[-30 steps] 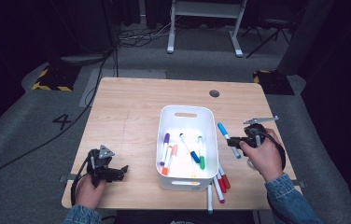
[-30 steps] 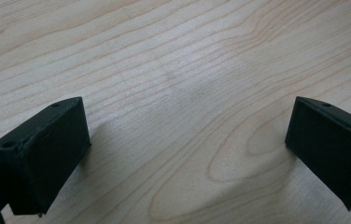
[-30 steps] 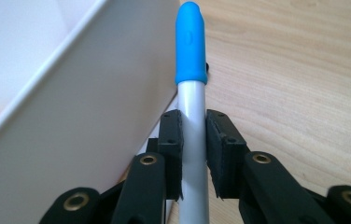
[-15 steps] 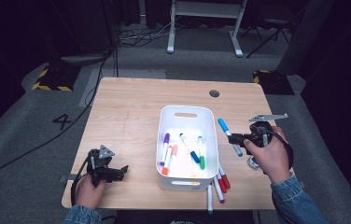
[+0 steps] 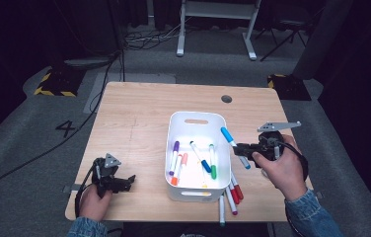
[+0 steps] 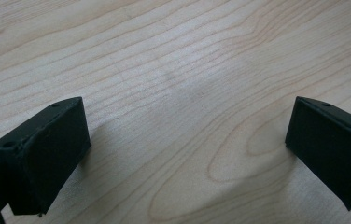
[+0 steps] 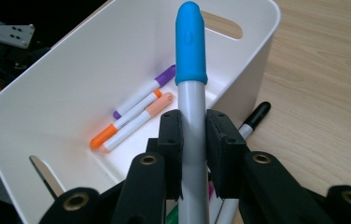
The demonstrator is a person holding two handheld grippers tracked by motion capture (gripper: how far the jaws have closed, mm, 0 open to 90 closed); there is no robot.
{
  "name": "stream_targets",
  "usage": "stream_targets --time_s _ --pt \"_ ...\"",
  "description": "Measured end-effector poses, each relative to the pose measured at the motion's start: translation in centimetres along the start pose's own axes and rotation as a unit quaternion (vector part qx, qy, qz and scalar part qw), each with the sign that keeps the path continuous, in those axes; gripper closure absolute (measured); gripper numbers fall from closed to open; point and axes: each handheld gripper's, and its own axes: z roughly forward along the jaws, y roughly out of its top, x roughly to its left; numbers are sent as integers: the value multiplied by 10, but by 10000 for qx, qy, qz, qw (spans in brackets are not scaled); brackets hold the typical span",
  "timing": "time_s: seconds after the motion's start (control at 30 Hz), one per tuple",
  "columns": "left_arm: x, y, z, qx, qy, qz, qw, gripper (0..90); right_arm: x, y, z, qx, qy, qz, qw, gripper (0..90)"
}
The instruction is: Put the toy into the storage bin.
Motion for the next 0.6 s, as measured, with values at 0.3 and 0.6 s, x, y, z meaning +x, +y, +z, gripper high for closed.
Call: stream_targets --time_s 0.3,0.6 --pt "0 0 0 -4 6 8 10000 0 24 5 10 81 320 -164 9993 771" --pt "0 0 0 -1 1 3 10000 0 46 9 18 43 642 -390 9972 771"
